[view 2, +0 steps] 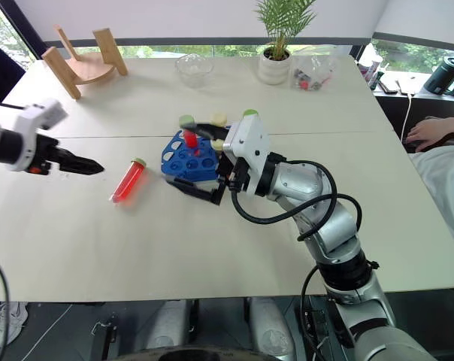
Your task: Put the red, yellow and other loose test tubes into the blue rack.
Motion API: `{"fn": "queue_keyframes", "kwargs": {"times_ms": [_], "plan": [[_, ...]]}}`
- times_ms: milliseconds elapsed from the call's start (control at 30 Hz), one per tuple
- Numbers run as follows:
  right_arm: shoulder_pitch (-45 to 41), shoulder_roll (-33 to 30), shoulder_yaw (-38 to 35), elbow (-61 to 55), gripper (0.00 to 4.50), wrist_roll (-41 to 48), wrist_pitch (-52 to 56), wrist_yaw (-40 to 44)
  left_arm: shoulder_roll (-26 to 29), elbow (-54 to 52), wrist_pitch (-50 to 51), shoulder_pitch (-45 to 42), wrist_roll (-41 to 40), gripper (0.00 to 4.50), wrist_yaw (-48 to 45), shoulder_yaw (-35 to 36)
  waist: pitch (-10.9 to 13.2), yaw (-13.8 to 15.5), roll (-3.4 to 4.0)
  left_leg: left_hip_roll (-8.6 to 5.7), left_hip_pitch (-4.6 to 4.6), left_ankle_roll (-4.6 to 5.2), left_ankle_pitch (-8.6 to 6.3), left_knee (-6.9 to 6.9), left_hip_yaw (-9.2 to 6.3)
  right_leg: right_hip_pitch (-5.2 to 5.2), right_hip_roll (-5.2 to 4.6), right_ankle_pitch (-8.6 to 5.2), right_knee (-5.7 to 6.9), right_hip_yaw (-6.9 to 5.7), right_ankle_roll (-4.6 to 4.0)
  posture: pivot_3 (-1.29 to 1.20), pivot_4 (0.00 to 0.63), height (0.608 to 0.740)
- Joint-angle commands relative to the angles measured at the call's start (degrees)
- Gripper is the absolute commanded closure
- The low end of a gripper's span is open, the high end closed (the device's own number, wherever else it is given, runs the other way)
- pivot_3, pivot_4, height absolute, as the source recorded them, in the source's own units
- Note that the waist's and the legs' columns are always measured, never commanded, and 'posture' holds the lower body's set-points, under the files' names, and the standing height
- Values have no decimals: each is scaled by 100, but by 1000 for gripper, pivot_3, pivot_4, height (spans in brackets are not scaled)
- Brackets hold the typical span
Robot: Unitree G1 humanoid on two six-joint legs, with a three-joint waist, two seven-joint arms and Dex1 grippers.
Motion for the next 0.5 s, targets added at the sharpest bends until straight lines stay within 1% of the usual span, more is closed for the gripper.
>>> {"fn": "queue_keyframes", "kwargs": {"times_ms": [33,67,133,200,333,400,500], "plan": [[101,-299,0,-514,68,668,432,455,-438,1183,-219,-625,559,0,-63,-502,0,-12,-5,0,-1,0,0,3,2,0,0,0,-2,1,0,0,150,740],[100,-318,64,-557,68,655,485,411,-540,1487,-466,-733,713,0,-129,-601,0,-24,-5,-1,-3,0,0,3,2,0,-2,0,-3,2,1,0,150,740],[190,-329,151,-613,68,548,473,316,-937,2162,-1107,-934,1096,0,-174,-820,1,-72,-6,-1,-4,0,0,-1,5,-7,-1,0,-3,7,1,0,150,740],[218,-264,221,-650,68,440,466,175,-1241,2682,-1488,-1083,1354,0,-295,-937,1,-67,-6,3,-4,0,0,-5,3,-12,3,0,-1,5,0,0,150,740],[292,-95,242,-737,68,318,496,-265,-1914,3731,-1912,-1405,1741,0,-244,-845,2,-48,-8,1,-11,0,0,-4,4,-15,0,-1,-1,5,-1,0,150,740],[338,-53,229,-801,68,323,534,-422,-2136,4127,-2043,-1538,1918,0,-180,-764,2,-45,-9,-1,-15,0,0,0,4,-16,-2,-1,-3,4,0,0,150,740],[434,8,223,-926,0,330,613,-666,-2468,4573,-2259,-1652,2142,843,-83,-642,2,-46,-10,-3,-16,0,0,0,3,-15,-3,-1,-3,4,1,0,150,740]]}}
